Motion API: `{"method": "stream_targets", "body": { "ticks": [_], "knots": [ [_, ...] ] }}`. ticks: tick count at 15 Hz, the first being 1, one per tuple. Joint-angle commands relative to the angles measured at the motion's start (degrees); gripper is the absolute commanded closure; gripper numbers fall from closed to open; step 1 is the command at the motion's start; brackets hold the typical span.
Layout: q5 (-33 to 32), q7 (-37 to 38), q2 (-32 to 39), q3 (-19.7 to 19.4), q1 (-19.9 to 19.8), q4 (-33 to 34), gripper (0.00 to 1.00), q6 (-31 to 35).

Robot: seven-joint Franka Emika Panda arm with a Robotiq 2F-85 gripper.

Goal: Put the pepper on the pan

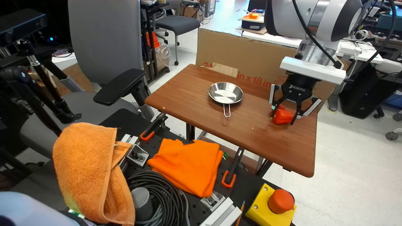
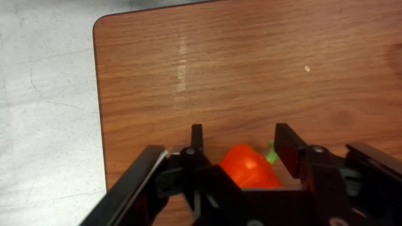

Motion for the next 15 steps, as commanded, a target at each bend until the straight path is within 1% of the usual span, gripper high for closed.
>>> {"method": "stream_targets", "body": {
  "ticks": [1,2,3,4,9,13,15],
  "knots": [
    [-0.5,1.0,-0.1,-0.7,0.7,1.1,0.08,-1.9],
    [-1.4,2.1,-0.1,-1.3,1.4,0.9,0.02,-1.6],
    [-2.9,3.8,-0.2,-2.2,2.4,0.5,0.0,-0.7],
    [-3.8,5.7,-0.2,-2.9,3.1,0.4,0.0,-0.3],
    [-3.7,15.1,0.5,-5.3,4.9,1.9,0.0,-1.8],
    [-3.3,20.4,1.0,-6.4,5.6,2.7,0.0,-2.5],
    [-2.9,21.0,0.9,-6.1,5.4,2.7,0.0,-2.8]
  ]
}}
